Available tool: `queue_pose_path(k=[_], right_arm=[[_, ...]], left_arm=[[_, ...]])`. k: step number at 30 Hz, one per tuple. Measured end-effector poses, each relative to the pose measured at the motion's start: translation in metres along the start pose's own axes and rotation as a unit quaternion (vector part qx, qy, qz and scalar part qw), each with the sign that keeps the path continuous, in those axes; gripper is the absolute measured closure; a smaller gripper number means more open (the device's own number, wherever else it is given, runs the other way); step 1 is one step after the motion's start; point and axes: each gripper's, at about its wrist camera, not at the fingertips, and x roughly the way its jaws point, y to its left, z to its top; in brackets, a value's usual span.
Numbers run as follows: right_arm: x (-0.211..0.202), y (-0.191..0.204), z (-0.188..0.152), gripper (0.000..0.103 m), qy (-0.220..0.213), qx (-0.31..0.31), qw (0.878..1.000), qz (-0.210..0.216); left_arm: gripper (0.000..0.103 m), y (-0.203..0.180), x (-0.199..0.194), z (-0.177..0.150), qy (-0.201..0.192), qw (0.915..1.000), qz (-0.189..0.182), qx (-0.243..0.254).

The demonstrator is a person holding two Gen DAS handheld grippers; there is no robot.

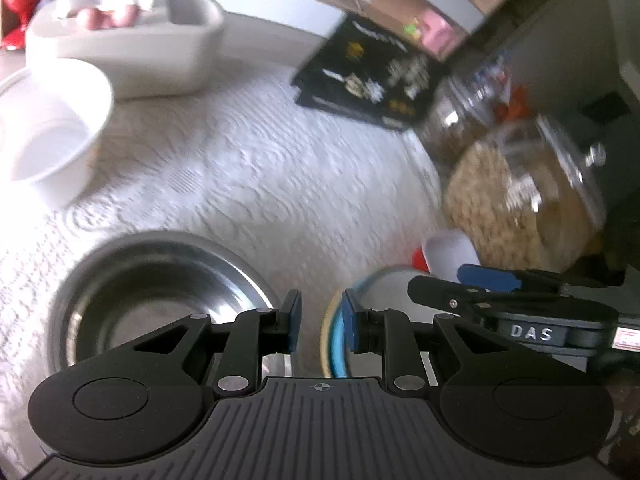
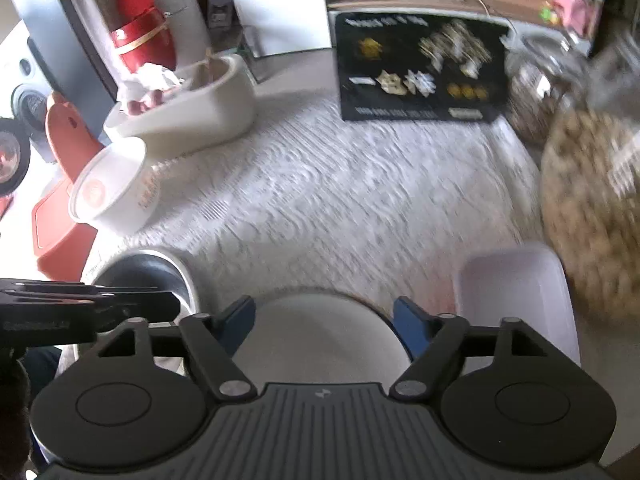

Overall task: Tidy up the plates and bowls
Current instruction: 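Open both tools and reach toward the plain white bowl, then grasp the white bowl's rim with both tools and lift it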

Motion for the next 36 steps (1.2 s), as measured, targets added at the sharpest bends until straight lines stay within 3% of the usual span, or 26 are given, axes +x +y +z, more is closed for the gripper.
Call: queue_pose_path(k=[6, 10, 12, 14, 16, 18, 20, 23, 26, 31, 33, 34, 36], right_arm=[[0.018, 0.053, 0.047, 0.019, -0.009, -0.055, 0.998, -0.005], [0.037, 0.087, 0.074, 0.017, -0.011, -0.078, 0.997, -0.021], [0.045, 0.104, 0.08, 0.016, -0.007, -0.101, 0.994, -0.037], [0.055, 0.12, 0.085, 0.016, -0.002, -0.126, 0.991, -0.045], [0.068, 0.133, 0.092, 0.015, 0.003, -0.143, 0.989, -0.044], [0.086, 0.147, 0.101, 0.015, 0.015, -0.143, 0.989, -0.034], [0.103, 0.159, 0.111, 0.015, 0.027, -0.131, 0.991, -0.013], [0.13, 0.177, 0.127, 0.015, 0.035, -0.099, 0.994, 0.033], [0.159, 0.188, 0.139, 0.015, 0.059, -0.056, 0.994, 0.076], [0.208, 0.206, 0.138, 0.017, 0.101, -0.044, 0.991, 0.079], [0.219, 0.205, 0.134, 0.028, 0.116, -0.032, 0.989, 0.088], [0.223, 0.203, 0.132, 0.04, 0.124, -0.024, 0.987, 0.099], [0.225, 0.2, 0.131, 0.046, 0.136, -0.013, 0.984, 0.117]], left_arm=[[0.079, 0.039, -0.014, 0.033, -0.067, 0.9964, -0.003, -0.053], [0.079, 0.076, -0.033, 0.06, -0.139, 0.9858, -0.028, -0.089], [0.079, 0.106, -0.049, 0.058, -0.18, 0.9778, -0.024, -0.106], [0.079, 0.138, -0.064, 0.051, -0.21, 0.9689, 0.016, -0.13], [0.078, 0.172, -0.079, 0.044, -0.244, 0.9522, 0.064, -0.172], [0.078, 0.199, -0.088, 0.04, -0.261, 0.9376, 0.096, -0.209], [0.078, 0.219, -0.086, 0.039, -0.258, 0.9307, 0.104, -0.238], [0.078, 0.228, -0.071, 0.043, -0.225, 0.9377, 0.106, -0.242], [0.078, 0.221, -0.055, 0.047, -0.202, 0.9446, 0.136, -0.22], [0.078, 0.227, -0.037, 0.048, -0.171, 0.9483, 0.166, -0.21], [0.078, 0.23, -0.029, 0.047, -0.161, 0.9509, 0.16, -0.21], [0.078, 0.23, -0.026, 0.047, -0.156, 0.9525, 0.153, -0.211], [0.077, 0.229, -0.021, 0.048, -0.148, 0.9557, 0.142, -0.211]])
